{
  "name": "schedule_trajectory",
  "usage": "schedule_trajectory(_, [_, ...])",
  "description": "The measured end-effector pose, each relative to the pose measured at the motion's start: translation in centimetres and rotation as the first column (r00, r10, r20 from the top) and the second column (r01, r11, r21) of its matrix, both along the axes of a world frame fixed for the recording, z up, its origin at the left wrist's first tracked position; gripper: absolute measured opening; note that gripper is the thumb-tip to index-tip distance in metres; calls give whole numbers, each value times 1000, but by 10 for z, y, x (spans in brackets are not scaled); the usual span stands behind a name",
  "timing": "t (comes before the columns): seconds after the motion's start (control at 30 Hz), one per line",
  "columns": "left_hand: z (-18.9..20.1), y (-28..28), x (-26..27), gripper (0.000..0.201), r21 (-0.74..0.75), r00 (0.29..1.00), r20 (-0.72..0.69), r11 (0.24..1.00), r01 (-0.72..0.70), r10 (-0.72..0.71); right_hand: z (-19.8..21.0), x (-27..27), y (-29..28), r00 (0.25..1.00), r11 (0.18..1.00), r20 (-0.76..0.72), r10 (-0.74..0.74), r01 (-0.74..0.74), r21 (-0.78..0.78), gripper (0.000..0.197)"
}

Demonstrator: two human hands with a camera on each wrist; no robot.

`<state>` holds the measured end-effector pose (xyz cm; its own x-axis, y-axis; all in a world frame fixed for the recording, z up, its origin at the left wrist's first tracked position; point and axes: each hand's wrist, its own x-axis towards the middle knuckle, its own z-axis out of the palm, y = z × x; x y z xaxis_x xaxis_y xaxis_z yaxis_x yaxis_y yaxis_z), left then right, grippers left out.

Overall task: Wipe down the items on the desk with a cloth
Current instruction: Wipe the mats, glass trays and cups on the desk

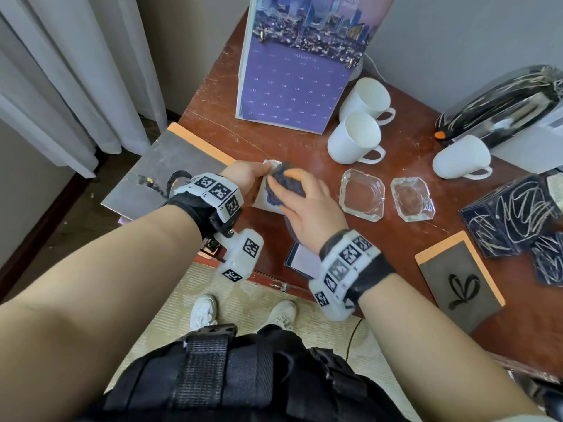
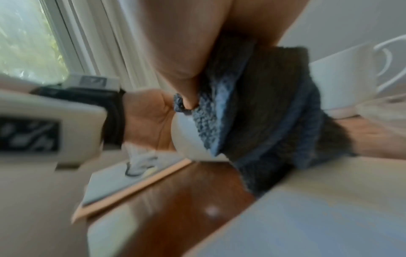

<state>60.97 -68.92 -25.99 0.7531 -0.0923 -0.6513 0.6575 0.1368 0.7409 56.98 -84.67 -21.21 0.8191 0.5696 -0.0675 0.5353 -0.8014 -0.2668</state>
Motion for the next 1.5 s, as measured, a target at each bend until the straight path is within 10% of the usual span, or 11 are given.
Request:
schedule_trajectory(0.23, [18,2,-19,65,-202,953,209,944,261,-219,7,29,-1,942,956,-244,-233,267,119,44])
schedule_trajectory(0.33, [10,14,-20,52,-14,764,340,809,587,-548,10,34,3,928,955,-256,-272,293,46,44])
schedule_trajectory(0.57, [-1,16,-23,41,385,716,243,743,547,-654,13,63,28,913,979,-352,-205,187,-86,31])
schedule_trajectory(0.87, [-1,17,-6,25,281,782,282,827,487,-556,21,59,22,946,981,-270,-182,157,-111,45])
schedule_trajectory(1.1, [13,19,1,73,-222,912,279,904,365,-299,55,48,-47,919,935,-182,-349,353,-10,50])
schedule_trajectory(1.33, [59,25,4,28,-365,966,260,926,100,-2,85,29,-21,957,929,70,-283,255,268,49])
schedule_trajectory(1.5, [81,28,-5,28,-394,963,269,910,129,-21,85,20,1,955,971,216,-201,166,170,46])
